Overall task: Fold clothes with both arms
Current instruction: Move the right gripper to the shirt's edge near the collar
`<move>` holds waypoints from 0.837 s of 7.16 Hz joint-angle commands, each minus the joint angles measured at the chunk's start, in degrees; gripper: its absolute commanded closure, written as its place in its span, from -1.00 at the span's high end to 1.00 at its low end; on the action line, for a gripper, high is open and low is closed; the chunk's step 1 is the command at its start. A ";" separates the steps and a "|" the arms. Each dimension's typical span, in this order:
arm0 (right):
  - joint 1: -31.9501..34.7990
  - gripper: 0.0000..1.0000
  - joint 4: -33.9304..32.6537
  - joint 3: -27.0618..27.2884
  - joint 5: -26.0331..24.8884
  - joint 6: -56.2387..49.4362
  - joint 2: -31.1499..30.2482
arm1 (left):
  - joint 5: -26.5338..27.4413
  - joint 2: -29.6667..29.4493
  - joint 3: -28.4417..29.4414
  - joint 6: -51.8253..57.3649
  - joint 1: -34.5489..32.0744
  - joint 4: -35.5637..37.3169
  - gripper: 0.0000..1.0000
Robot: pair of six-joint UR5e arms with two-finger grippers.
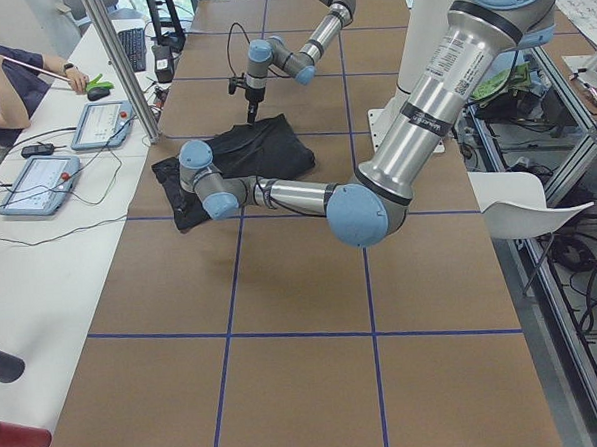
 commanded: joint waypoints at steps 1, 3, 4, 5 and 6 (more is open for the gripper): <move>-0.29 0.11 -0.09 -0.06 -0.61 -0.12 0.09 | 0.00 0.01 0.10 0.00 0.05 0.00 1.00; -0.29 -0.20 -0.09 -0.06 -0.61 -0.30 0.18 | 0.09 0.10 0.19 0.00 0.05 0.00 1.00; -0.37 -0.43 -0.09 -0.06 -0.61 -0.30 0.26 | 0.09 0.36 0.19 0.09 0.14 -0.08 1.00; -0.37 -0.65 -0.09 -0.15 -0.61 -0.47 0.52 | 0.09 0.28 0.19 0.00 0.14 -0.08 1.00; -0.37 -1.00 -0.09 -0.06 -0.61 -0.47 0.61 | 0.09 0.36 0.19 0.09 0.14 -0.08 1.00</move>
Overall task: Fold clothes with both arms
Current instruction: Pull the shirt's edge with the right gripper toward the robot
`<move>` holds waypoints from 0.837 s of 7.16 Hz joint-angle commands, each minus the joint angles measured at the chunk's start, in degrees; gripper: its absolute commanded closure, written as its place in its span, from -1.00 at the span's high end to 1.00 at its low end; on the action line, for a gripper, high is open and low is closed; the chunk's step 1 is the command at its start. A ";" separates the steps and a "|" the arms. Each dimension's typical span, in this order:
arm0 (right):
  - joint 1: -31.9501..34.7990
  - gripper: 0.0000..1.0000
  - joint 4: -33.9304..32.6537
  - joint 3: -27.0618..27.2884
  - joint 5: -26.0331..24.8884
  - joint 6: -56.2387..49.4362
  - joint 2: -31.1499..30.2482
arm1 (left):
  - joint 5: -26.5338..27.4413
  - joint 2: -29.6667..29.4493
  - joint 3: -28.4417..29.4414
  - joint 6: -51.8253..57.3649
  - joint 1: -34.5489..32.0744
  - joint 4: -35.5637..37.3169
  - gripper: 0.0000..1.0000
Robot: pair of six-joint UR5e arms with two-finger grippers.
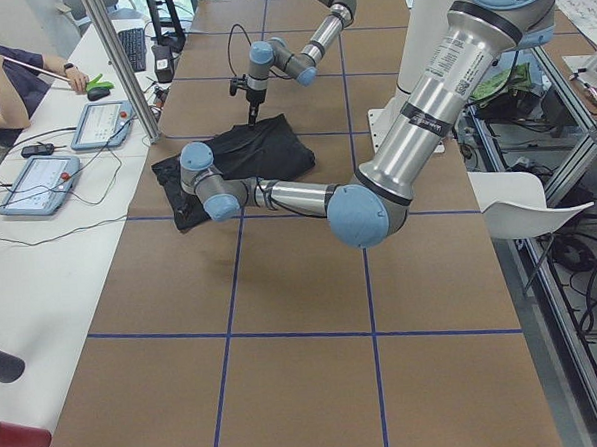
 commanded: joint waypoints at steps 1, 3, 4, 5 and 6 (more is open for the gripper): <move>0.04 -1.00 0.07 0.22 -0.02 -0.07 0.24 | 0.00 0.07 0.00 0.05 0.02 -0.01 1.00; -0.05 -1.00 -0.37 0.83 0.50 0.02 0.77 | 0.00 -0.01 0.00 -0.04 0.02 -0.01 1.00; -0.57 -1.00 -0.37 2.23 0.59 0.20 0.42 | -0.08 -0.01 0.00 -0.04 0.02 -0.01 1.00; -1.19 -1.00 -3.15 6.07 0.59 0.46 -0.89 | -0.08 -0.01 -0.08 -0.04 0.02 -0.01 1.00; -2.06 -1.00 -6.14 12.11 0.59 1.07 -3.95 | -0.08 -0.01 -0.17 -0.04 0.10 -0.01 1.00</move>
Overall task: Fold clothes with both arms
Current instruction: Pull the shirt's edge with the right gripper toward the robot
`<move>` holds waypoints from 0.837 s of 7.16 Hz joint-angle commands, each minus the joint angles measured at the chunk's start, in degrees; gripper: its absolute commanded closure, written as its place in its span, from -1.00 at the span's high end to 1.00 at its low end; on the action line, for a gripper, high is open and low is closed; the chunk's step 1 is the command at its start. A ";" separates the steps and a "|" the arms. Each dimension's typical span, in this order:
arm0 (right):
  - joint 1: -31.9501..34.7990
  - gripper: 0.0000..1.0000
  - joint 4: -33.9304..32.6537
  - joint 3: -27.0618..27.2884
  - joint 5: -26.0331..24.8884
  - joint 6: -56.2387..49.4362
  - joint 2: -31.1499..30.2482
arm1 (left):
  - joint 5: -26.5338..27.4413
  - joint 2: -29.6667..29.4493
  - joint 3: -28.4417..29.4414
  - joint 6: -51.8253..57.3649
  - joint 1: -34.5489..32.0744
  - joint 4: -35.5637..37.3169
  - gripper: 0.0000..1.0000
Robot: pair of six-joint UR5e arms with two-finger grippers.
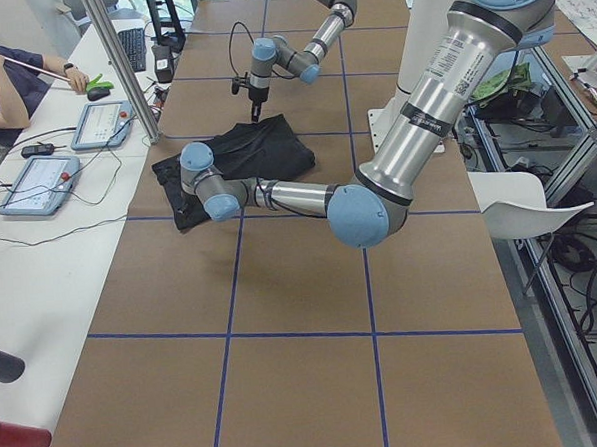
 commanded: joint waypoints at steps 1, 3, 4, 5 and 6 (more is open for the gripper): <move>-2.89 -1.00 -4.27 12.20 -0.75 1.81 -7.00 | -0.10 0.08 -0.27 0.00 -0.02 -0.17 1.00; -6.58 -1.00 -4.37 21.36 -2.33 3.41 -13.77 | -0.10 0.09 -0.27 -0.09 0.06 -0.44 1.00; -8.69 -1.00 -4.81 25.58 -3.91 3.76 -16.94 | -0.10 0.09 -0.27 -0.09 0.06 -0.61 1.00; -11.06 -1.00 -7.94 29.10 -5.49 6.19 -18.19 | -0.10 0.09 -0.27 -0.09 0.06 -0.62 1.00; -12.30 -1.00 -10.76 31.05 -6.29 6.48 -18.11 | -0.10 0.09 -0.27 -0.09 0.15 -0.62 1.00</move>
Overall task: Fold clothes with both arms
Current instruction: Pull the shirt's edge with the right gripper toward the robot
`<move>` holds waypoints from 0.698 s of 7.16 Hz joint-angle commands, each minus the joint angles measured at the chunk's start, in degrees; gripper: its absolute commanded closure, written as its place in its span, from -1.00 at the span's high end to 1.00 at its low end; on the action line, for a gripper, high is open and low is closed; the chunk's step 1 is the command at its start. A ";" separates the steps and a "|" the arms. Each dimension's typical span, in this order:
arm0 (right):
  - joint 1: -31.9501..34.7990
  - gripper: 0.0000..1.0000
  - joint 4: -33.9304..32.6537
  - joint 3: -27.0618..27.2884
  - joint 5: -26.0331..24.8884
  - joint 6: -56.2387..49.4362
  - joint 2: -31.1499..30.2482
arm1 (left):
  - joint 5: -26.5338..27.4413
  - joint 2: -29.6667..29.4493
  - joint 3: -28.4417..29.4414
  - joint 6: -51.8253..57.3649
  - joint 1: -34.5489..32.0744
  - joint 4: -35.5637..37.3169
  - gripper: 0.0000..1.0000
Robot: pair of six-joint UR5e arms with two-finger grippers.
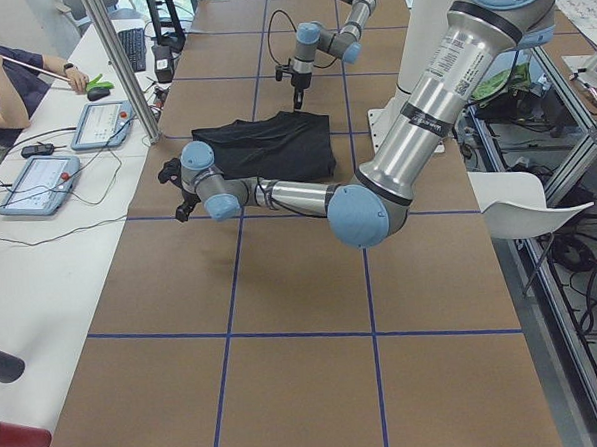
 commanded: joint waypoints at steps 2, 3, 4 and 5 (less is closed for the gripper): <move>-2.15 0.15 -3.53 3.42 -1.32 1.12 -1.20 | 0.00 0.00 0.00 0.00 0.07 -0.12 1.00; -2.06 0.98 -3.62 3.86 -1.32 1.12 -1.46 | 0.00 -0.09 0.00 0.00 0.07 -0.12 1.00; -1.19 0.99 -3.88 4.47 -0.37 0.51 -1.20 | 0.00 0.00 0.00 0.00 0.07 -0.12 1.00; -0.92 0.99 -7.28 5.08 0.86 0.07 -0.33 | 0.00 -0.09 -0.09 0.00 0.07 -0.12 1.00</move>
